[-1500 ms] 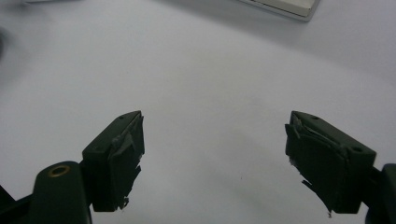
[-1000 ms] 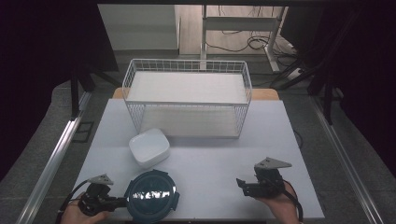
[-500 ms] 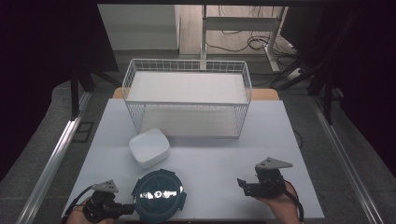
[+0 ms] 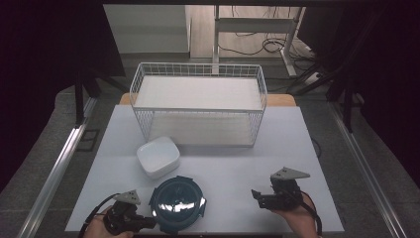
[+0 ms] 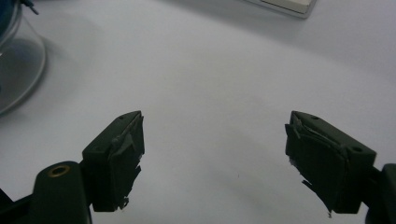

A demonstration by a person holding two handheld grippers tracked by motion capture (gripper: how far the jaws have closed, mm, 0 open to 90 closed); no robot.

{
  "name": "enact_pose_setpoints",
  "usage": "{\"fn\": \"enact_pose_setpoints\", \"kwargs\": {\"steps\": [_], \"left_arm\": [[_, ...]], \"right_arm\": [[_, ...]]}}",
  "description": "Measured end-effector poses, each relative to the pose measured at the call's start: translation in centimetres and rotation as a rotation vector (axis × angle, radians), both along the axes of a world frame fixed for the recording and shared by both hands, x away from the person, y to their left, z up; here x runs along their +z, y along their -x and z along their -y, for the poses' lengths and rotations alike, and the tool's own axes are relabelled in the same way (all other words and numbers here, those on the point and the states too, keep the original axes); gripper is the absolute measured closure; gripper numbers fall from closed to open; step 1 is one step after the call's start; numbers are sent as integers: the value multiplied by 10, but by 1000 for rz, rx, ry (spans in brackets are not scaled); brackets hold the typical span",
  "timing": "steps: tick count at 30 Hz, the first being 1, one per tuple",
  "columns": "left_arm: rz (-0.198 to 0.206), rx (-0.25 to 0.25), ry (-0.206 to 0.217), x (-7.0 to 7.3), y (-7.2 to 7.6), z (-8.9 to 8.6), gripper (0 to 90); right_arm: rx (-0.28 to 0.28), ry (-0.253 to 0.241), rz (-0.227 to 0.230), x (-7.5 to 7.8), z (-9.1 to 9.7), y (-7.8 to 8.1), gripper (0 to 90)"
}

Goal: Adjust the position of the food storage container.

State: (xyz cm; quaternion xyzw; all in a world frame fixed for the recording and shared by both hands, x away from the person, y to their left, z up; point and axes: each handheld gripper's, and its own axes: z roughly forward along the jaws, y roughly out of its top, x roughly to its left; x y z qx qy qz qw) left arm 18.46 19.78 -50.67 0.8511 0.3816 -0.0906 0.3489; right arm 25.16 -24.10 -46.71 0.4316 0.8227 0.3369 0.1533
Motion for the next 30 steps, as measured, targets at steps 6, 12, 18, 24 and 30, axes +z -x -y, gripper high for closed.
{"fn": "enact_pose_setpoints", "kwargs": {"steps": [6,12,18,24,30], "left_arm": [[-2,-34,6,-1,-10,16,900],[0,-46,11,-2,-19,26,900],[4,-42,15,-2,-25,29,900],[1,-45,25,-5,-27,34,900],[20,-17,49,4,-20,28,900]], "right_arm": [[1,0,0,0,1,0,196],[0,2,-4,-1,1,-1,196],[2,3,-2,-1,1,0,196],[4,5,-4,-1,0,0,196],[0,-5,1,1,2,0,196]]}}
